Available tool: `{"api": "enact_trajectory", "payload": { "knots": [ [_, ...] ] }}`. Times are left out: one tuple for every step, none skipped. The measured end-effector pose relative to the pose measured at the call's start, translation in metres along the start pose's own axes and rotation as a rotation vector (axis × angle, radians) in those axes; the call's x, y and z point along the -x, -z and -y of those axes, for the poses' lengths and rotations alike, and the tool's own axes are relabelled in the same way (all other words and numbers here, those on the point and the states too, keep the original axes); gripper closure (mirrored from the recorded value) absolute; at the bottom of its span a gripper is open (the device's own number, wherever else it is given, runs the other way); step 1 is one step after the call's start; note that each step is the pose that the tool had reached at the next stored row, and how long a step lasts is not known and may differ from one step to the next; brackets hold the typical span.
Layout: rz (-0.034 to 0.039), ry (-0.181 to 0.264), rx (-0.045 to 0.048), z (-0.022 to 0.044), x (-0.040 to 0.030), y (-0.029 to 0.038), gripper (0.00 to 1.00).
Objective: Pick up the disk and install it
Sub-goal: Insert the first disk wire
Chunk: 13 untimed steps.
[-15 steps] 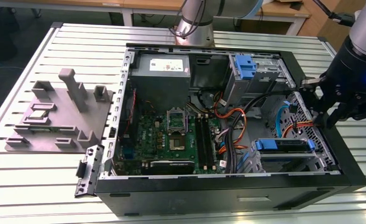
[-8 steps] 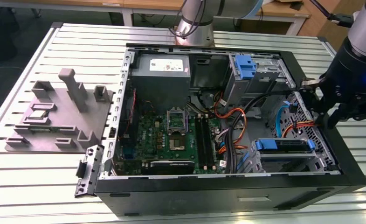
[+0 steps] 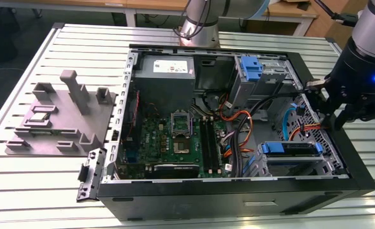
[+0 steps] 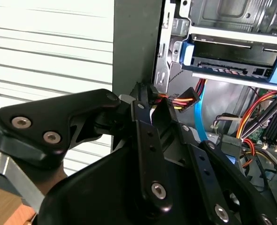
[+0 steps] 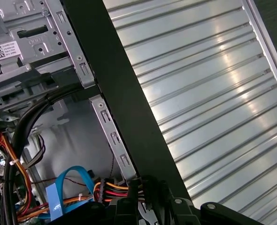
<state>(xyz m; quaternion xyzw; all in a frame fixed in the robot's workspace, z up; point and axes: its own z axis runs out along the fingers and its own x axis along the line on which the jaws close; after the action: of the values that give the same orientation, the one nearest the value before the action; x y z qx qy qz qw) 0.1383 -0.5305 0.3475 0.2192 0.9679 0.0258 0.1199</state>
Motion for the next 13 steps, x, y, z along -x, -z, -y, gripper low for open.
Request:
{"api": "enact_trajectory", "payload": {
  "knots": [
    [0.0039,0.001,-0.0007,-0.0001,-0.0003,0.0000,0.69],
    [0.0080,0.003,-0.0011,-0.0001,-0.0006,0.0000,0.69],
    [0.0119,0.004,-0.0014,0.0000,-0.0010,0.0000,0.69],
    [0.0150,0.005,-0.0011,0.0001,-0.0014,0.0000,0.69],
    [0.0169,0.007,-0.0001,0.0004,-0.0020,-0.0002,0.69],
    [0.0179,0.008,0.0007,0.0007,-0.0027,-0.0003,0.69],
    [0.0186,0.010,0.0014,0.0010,-0.0033,-0.0004,0.69],
    [0.0192,0.012,0.0020,0.0012,-0.0037,-0.0004,0.69],
    [0.0193,0.015,0.0028,0.0011,-0.0037,-0.0005,0.69],
    [0.0198,0.018,0.0036,0.0011,-0.0038,-0.0006,0.69],
    [0.0205,0.020,0.0046,0.0012,-0.0040,-0.0007,0.69],
    [0.0217,0.021,0.0055,0.0013,-0.0041,-0.0008,0.69],
    [0.0230,0.022,0.0064,0.0013,-0.0042,-0.0009,0.69]
  ]
}}
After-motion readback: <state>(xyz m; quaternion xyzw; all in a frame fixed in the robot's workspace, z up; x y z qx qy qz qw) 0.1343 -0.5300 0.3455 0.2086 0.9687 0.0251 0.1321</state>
